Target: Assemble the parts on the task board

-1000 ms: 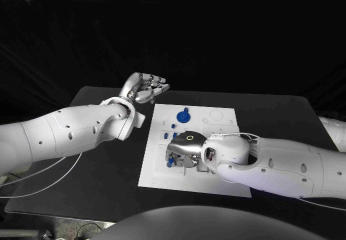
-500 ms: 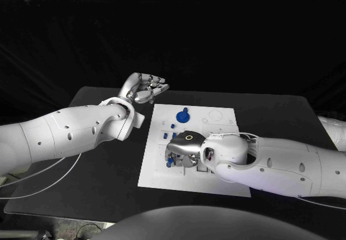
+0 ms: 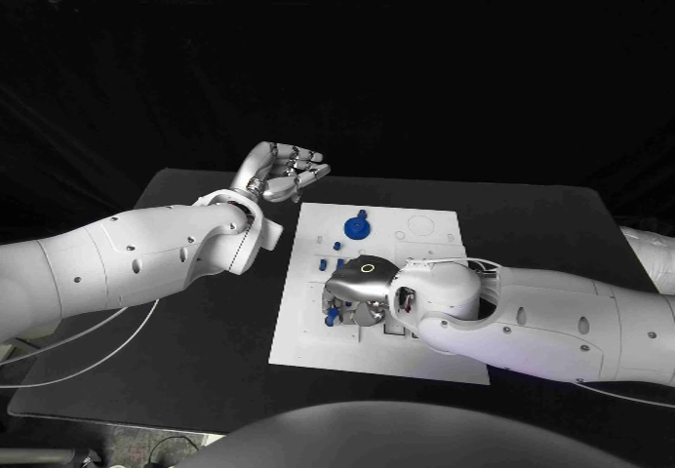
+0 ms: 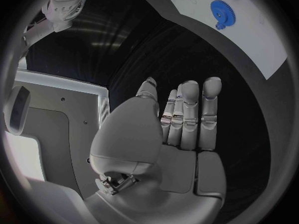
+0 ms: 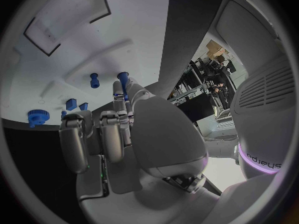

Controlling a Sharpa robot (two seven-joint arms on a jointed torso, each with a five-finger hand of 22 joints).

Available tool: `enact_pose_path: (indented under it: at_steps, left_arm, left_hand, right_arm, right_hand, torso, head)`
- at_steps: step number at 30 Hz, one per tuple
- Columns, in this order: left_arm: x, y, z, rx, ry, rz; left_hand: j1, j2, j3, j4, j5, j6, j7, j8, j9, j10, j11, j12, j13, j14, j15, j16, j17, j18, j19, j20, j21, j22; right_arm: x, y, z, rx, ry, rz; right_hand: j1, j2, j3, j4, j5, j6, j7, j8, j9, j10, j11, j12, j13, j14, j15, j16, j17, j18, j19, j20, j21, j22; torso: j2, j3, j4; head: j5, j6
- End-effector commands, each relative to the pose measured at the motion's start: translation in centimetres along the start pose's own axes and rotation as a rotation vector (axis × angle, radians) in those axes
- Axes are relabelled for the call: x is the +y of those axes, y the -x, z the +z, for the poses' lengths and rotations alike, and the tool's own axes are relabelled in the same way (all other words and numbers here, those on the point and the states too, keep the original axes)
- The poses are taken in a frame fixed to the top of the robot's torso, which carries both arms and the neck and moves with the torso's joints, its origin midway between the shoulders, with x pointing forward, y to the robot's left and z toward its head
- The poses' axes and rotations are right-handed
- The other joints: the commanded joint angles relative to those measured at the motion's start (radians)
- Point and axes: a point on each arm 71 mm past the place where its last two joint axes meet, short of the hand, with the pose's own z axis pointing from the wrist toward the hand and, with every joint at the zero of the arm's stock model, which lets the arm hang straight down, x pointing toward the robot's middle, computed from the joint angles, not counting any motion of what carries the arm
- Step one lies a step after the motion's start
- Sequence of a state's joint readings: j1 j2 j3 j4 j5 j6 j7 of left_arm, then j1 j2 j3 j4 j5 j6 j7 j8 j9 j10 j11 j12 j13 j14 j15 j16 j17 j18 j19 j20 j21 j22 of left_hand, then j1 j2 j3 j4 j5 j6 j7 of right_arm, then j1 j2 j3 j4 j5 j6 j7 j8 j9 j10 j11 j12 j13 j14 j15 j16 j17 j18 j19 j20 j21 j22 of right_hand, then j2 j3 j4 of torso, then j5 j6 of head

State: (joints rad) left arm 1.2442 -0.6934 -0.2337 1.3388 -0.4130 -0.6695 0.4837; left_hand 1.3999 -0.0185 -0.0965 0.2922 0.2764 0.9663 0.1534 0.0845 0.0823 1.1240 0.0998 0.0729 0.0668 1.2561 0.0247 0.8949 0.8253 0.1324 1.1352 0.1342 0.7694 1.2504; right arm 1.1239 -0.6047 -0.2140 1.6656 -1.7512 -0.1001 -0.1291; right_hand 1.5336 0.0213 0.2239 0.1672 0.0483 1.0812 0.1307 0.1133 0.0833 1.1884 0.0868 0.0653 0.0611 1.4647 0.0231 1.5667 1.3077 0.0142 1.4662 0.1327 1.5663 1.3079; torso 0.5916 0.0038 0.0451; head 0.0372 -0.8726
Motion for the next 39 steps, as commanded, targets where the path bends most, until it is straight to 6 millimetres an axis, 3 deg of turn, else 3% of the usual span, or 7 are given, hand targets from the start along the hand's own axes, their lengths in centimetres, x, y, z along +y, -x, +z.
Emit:
enact_pose_path:
  at_steps: [1, 11, 14, 19, 24, 33, 39]
  left_arm:
    - [-0.2, -0.2, 0.0, 0.013, -0.017, -0.005]
    - [-0.3, -0.2, 0.0, 0.013, -0.018, -0.004]
    - [-0.3, -0.2, 0.0, 0.013, -0.018, -0.004]
    - [-0.2, -0.2, 0.0, 0.013, -0.018, -0.003]
    - [-0.2, -0.1, 0.0, 0.012, -0.018, -0.003]
    - [-0.1, 0.2, -0.1, 0.006, -0.016, 0.001]
    - [0.0, 0.2, 0.0, 0.004, -0.014, 0.003]
  left_hand:
    - [0.001, 0.012, -0.005, 0.000, 0.006, -0.004, 0.006, -0.007, -0.002, -0.006, 0.001, -0.005, -0.001, 0.002, 0.005, -0.001, 0.001, 0.014, 0.006, 0.002, -0.004, -0.001]
    - [0.001, 0.012, -0.005, 0.000, 0.006, -0.004, 0.006, -0.007, -0.002, -0.006, 0.001, -0.005, -0.001, 0.002, 0.005, -0.001, 0.001, 0.014, 0.006, 0.002, -0.004, -0.001]
    - [0.001, 0.012, -0.005, 0.000, 0.006, -0.004, 0.006, -0.007, -0.002, -0.006, 0.001, -0.005, -0.001, 0.002, 0.005, -0.001, 0.001, 0.014, 0.006, 0.002, -0.004, -0.001]
    - [0.001, 0.012, -0.005, 0.000, 0.006, -0.004, 0.006, -0.007, -0.002, -0.006, 0.001, -0.005, -0.001, 0.002, 0.005, -0.001, 0.001, 0.014, 0.006, 0.002, -0.004, -0.001]
    - [0.003, 0.014, -0.006, 0.000, 0.006, -0.004, 0.006, -0.007, -0.002, -0.006, 0.001, -0.005, -0.001, 0.003, 0.005, -0.001, 0.001, 0.014, 0.006, 0.002, -0.006, -0.001]
    - [0.003, 0.014, -0.006, 0.000, 0.006, -0.004, 0.006, -0.007, -0.002, -0.006, 0.001, -0.005, -0.001, 0.003, 0.005, -0.001, 0.001, 0.014, 0.006, 0.002, -0.006, -0.001]
    - [0.003, 0.014, -0.006, 0.000, 0.006, -0.004, 0.006, -0.007, -0.002, -0.006, 0.001, -0.005, -0.001, 0.003, 0.005, -0.001, 0.001, 0.014, 0.006, 0.002, -0.006, -0.001]
  right_arm:
    - [0.0, -0.3, 0.1, 0.027, -0.001, -0.008]
    - [0.3, -0.4, 0.2, 0.031, 0.004, -0.001]
    - [0.3, -0.4, 0.2, 0.023, 0.003, 0.001]
    - [0.2, 0.1, 0.0, -0.041, -0.006, 0.013]
    - [-0.4, 0.8, -1.0, -0.168, -0.023, 0.090]
    - [-3.9, 3.4, -5.2, -0.317, -0.153, 0.438]
    - [-6.7, 5.4, -9.0, -0.356, -0.264, 0.629]
  right_hand:
    - [-0.001, -0.008, -0.001, 0.004, 0.003, 0.010, -0.001, -0.005, 0.006, -0.009, 0.000, -0.005, -0.001, 0.106, 0.008, 0.004, 0.263, -0.014, 0.105, 0.006, 0.005, 0.263]
    - [-0.011, -0.028, -0.006, 0.009, 0.003, -0.010, 0.003, -0.022, 0.000, -0.035, 0.005, -0.007, -0.002, 0.106, 0.010, 0.004, 0.263, -0.014, 0.105, 0.008, 0.005, 0.263]
    - [-0.029, -0.055, -0.021, 0.018, 0.001, -0.065, 0.020, -0.050, -0.014, -0.088, 0.019, -0.008, -0.002, 0.106, 0.019, 0.004, 0.263, -0.014, 0.105, 0.013, 0.005, 0.263]
    - [-0.102, -0.108, -0.085, 0.039, 0.000, -0.209, 0.053, -0.053, -0.021, -0.222, 0.047, -0.005, 0.000, 0.106, 0.034, 0.004, 0.263, -0.014, 0.105, 0.027, 0.005, 0.263]
    - [-0.142, -0.133, -0.120, 0.063, -0.001, -0.252, 0.064, -0.051, -0.018, -0.261, 0.056, -0.001, 0.002, 0.106, 0.041, 0.004, 0.263, -0.014, 0.105, 0.035, 0.005, 0.263]
    - [-0.127, -0.102, -0.121, 0.070, -0.001, -0.221, 0.083, -0.033, -0.009, -0.226, 0.073, 0.022, 0.008, 0.106, 0.072, 0.004, 0.263, -0.014, 0.105, 0.058, 0.005, 0.263]
    - [-0.125, -0.085, -0.129, 0.070, -0.001, -0.196, 0.087, -0.023, -0.005, -0.205, 0.079, 0.032, 0.007, 0.106, 0.079, 0.004, 0.263, -0.014, 0.105, 0.068, 0.005, 0.263]
  torso:
    - [0.001, 0.0001, 0.0004]
    - [0.000, 0.0002, -0.0004]
    - [0.000, 0.0000, 0.0002]
    - [0.000, 0.0003, -0.0007]
    - [0.000, 0.0004, -0.0014]
    - [0.000, 0.0009, -0.0029]
    - [-0.002, 0.0000, -0.0042]
  head:
    - [0.001, 0.000]
    - [0.002, 0.000]
    - [0.002, 0.000]
    - [0.004, 0.000]
    - [0.001, 0.000]
    - [-0.002, 0.000]
    - [-0.006, 0.000]
